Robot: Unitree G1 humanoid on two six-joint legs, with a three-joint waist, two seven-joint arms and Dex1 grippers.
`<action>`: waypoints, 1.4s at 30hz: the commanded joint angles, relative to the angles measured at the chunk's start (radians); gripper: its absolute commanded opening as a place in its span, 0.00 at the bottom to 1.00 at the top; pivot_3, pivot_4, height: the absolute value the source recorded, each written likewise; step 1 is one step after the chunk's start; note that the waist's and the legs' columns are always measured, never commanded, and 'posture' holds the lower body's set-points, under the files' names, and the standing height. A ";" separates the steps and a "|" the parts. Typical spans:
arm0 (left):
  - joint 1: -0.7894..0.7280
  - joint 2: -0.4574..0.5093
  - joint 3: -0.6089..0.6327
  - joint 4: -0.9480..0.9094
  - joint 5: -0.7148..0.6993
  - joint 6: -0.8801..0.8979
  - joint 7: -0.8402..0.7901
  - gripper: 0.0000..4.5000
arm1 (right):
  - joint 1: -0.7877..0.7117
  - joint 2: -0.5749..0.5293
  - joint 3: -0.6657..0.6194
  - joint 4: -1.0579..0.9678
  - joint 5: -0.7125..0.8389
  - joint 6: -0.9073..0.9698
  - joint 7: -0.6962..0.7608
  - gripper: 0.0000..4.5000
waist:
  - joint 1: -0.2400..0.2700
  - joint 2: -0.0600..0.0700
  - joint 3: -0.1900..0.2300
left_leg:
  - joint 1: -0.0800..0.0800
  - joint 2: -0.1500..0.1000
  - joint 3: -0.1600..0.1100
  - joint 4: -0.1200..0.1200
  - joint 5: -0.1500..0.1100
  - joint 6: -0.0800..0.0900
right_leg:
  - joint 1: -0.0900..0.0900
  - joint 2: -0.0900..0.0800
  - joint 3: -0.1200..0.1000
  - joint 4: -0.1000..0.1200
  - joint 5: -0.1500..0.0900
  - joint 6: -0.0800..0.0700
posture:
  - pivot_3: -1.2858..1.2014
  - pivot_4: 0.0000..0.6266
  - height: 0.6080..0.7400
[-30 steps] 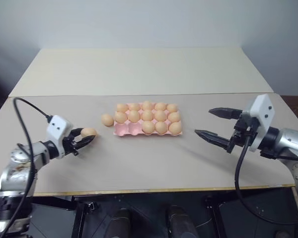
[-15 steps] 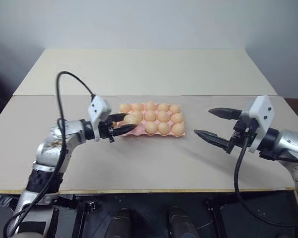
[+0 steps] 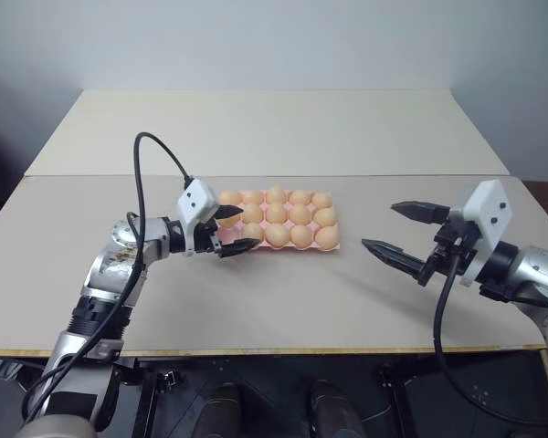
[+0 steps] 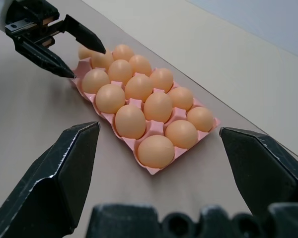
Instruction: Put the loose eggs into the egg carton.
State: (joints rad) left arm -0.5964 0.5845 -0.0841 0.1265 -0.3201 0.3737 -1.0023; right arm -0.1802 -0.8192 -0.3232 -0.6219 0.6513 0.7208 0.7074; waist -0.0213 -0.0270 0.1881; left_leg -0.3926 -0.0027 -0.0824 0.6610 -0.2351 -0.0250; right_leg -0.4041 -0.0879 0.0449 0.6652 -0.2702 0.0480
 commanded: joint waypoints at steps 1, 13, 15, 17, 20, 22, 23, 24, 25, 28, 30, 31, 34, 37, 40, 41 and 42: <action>-0.019 0.065 0.097 -0.060 -0.051 0.010 -0.027 0.98 | -0.019 -0.025 -0.028 -0.021 0.022 -0.010 0.008 1.00 | -0.003 0.000 0.000 | 0.000 0.000 0.000 0.000 0.000 0.000 | 0.000 0.000 0.000 0.000 0.000 0.000 | 0.52 0.24 1.00; 0.413 0.397 0.598 -0.264 -0.239 0.132 -0.154 0.98 | -0.022 -0.075 -0.007 0.083 -0.004 -0.115 0.186 1.00 | -0.021 0.000 0.000 | 0.001 0.001 0.000 -0.001 0.000 0.000 | 0.000 0.000 0.000 0.000 0.000 0.000 | 0.52 0.24 1.00; 0.513 0.410 0.684 -0.301 -0.261 0.157 -0.174 0.98 | -0.030 -0.075 -0.005 0.101 0.002 -0.124 0.201 1.00 | -0.018 0.000 0.000 | 0.001 0.001 0.000 -0.001 0.000 0.000 | 0.001 0.000 0.000 -0.001 0.000 0.000 | 0.52 0.24 1.00; 0.582 0.402 0.745 -0.344 -0.287 0.192 -0.159 0.98 | -0.040 -0.070 0.008 0.116 -0.003 -0.132 0.204 1.00 | -0.015 0.000 0.000 | 0.001 0.001 0.000 -0.001 0.000 0.000 | 0.001 -0.001 0.000 -0.001 0.000 0.000 | 0.52 0.24 1.00; 0.645 0.372 0.773 -0.402 -0.298 0.215 -0.113 0.98 | -0.051 -0.064 0.031 0.127 -0.015 -0.144 0.204 1.00 | -0.011 0.000 0.000 | 0.002 0.001 0.000 -0.001 0.000 0.000 | 0.002 -0.001 0.000 -0.001 0.000 0.000 | 0.52 0.24 1.00; 0.667 0.351 0.775 -0.437 -0.309 0.226 -0.084 0.98 | -0.048 -0.064 0.033 0.127 -0.015 -0.149 0.206 1.00 | -0.010 0.000 0.000 | 0.003 0.001 0.000 -0.001 0.000 0.000 | 0.002 -0.001 0.000 -0.001 0.000 0.000 | 0.52 0.24 1.00; 0.670 0.345 0.775 -0.448 -0.314 0.231 -0.074 0.98 | -0.047 -0.064 0.033 0.127 -0.015 -0.150 0.206 1.00 | -0.010 0.000 0.000 | 0.002 0.001 0.000 -0.001 0.000 0.000 | 0.002 -0.001 0.000 -0.001 0.000 0.000 | 0.52 0.24 1.00; 0.668 0.341 0.770 -0.454 -0.319 0.234 -0.065 0.98 | -0.048 -0.064 0.033 0.127 -0.014 -0.151 0.206 1.00 | -0.011 0.000 0.000 | 0.002 0.001 0.000 -0.001 -0.001 0.000 | 0.001 -0.001 0.000 -0.001 0.000 0.000 | 0.52 0.24 1.00; 0.659 0.340 0.762 -0.455 -0.322 0.234 -0.054 0.98 | -0.050 -0.064 0.034 0.128 -0.014 -0.151 0.207 1.00 | -0.010 0.000 0.000 | 0.002 0.001 0.000 -0.001 -0.001 0.000 | 0.001 -0.001 0.000 -0.001 0.000 0.000 | 0.52 0.24 1.00; 0.606 0.334 0.707 -0.437 -0.308 0.217 -0.015 0.98 | -0.064 -0.063 0.039 0.134 -0.021 -0.157 0.202 1.00 | -0.009 0.000 0.000 | 0.002 0.001 0.000 -0.001 -0.001 0.000 | 0.002 -0.001 0.000 -0.001 0.000 0.000 | 0.52 0.24 1.00; 0.547 0.320 0.645 -0.406 -0.280 0.200 0.027 0.98 | -0.075 -0.058 0.045 0.137 -0.026 -0.159 0.193 1.00 | -0.006 0.000 0.000 | 0.003 0.001 0.000 -0.001 -0.001 0.000 | 0.002 -0.001 0.000 -0.001 0.000 0.000 | 0.52 0.24 1.00; 0.514 0.309 0.612 -0.388 -0.270 0.194 0.042 0.98 | -0.077 -0.056 0.047 0.135 -0.028 -0.159 0.188 1.00 | -0.006 0.000 0.000 | 0.003 0.000 0.000 -0.001 -0.001 0.000 | 0.002 -0.001 0.000 -0.001 0.000 0.000 | 0.52 0.24 1.00; 0.411 0.276 0.506 -0.322 -0.237 0.180 0.073 0.98 | -0.076 -0.053 0.047 0.121 -0.025 -0.153 0.176 1.00 | -0.003 0.000 0.000 | 0.003 0.000 0.000 -0.001 -0.001 0.000 | 0.002 -0.001 0.000 -0.001 0.000 0.000 | 0.52 0.24 1.00; 0.282 0.235 0.380 -0.198 -0.164 0.137 0.090 0.98 | -0.076 -0.064 0.037 0.119 -0.018 -0.151 0.185 1.00 | 0.003 0.000 0.000 | 0.001 0.000 0.000 -0.001 -0.001 0.000 | 0.001 -0.001 0.000 -0.001 0.000 0.000 | 0.52 0.24 1.00; 0.124 0.165 0.265 -0.022 -0.058 0.099 0.166 0.98 | -0.090 -0.077 0.041 0.127 -0.029 -0.150 0.189 1.00 | 0.007 0.000 0.000 | 0.002 0.000 0.000 -0.001 -0.001 0.000 | 0.002 -0.001 0.000 -0.001 0.000 0.000 | 0.52 0.24 1.00; 0.086 0.144 0.242 0.029 -0.034 0.079 0.175 0.98 | -0.096 -0.078 0.041 0.125 -0.028 -0.145 0.185 1.00 | 0.007 -0.001 0.000 | 0.002 0.000 0.000 0.000 -0.001 0.000 | 0.002 -0.001 0.000 -0.001 0.000 0.000 | 0.52 0.24 1.00; 0.063 0.132 0.229 0.063 -0.021 0.062 0.175 0.98 | -0.099 -0.078 0.041 0.123 -0.026 -0.142 0.181 1.00 | 0.006 -0.001 0.000 | 0.002 0.000 0.000 0.000 -0.001 0.000 | 0.002 -0.001 0.000 -0.001 0.000 0.000 | 0.52 0.24 1.00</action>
State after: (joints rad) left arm -0.5049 0.7188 0.1583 0.1512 -0.3730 0.4773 -0.8407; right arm -0.2648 -0.8812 -0.2538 -0.4816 0.6192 0.5904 0.8918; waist -0.0148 -0.0277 0.1876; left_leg -0.3919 -0.0032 -0.0820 0.6606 -0.2357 -0.0250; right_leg -0.4031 -0.0888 0.0448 0.6639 -0.2700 0.0485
